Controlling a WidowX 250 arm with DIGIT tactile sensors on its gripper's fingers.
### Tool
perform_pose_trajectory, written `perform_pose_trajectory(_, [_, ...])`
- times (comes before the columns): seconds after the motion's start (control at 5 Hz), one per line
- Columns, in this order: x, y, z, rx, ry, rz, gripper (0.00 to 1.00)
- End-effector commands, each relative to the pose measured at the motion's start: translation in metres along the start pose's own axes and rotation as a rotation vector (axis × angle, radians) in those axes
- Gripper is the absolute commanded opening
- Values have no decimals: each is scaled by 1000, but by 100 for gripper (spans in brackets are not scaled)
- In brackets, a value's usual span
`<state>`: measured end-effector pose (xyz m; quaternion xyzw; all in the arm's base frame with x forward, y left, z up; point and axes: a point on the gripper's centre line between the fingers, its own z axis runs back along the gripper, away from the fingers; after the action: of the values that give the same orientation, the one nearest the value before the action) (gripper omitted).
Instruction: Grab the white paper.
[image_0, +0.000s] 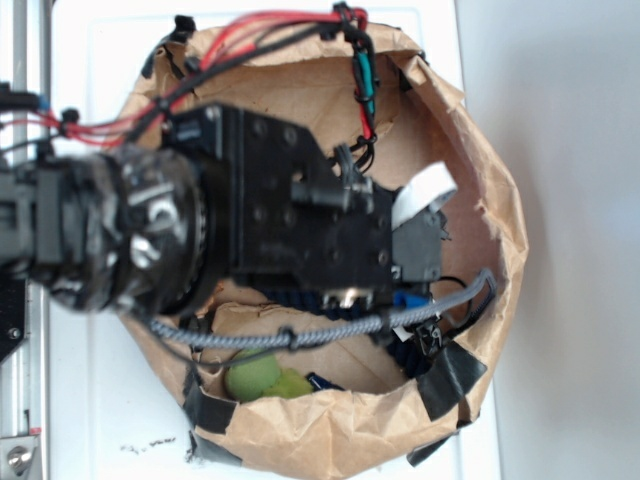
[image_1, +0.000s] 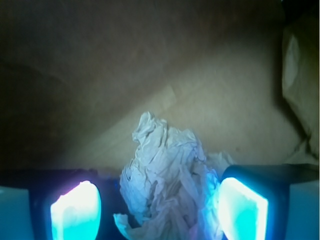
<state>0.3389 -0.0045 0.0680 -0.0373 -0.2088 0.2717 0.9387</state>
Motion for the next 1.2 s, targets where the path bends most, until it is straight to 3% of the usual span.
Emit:
perform_pose_trajectory(0.0, [8, -5, 16, -41, -60, -5, 0])
perform_pose_trajectory(0.4, [12, -3, 21, -48, -79, 8, 0])
perform_pose_trajectory(0.8, [19, -7, 69, -121, -91, 26, 0])
perform_pose_trajectory(1.0, [30, -4, 120, -129, 10, 49, 0])
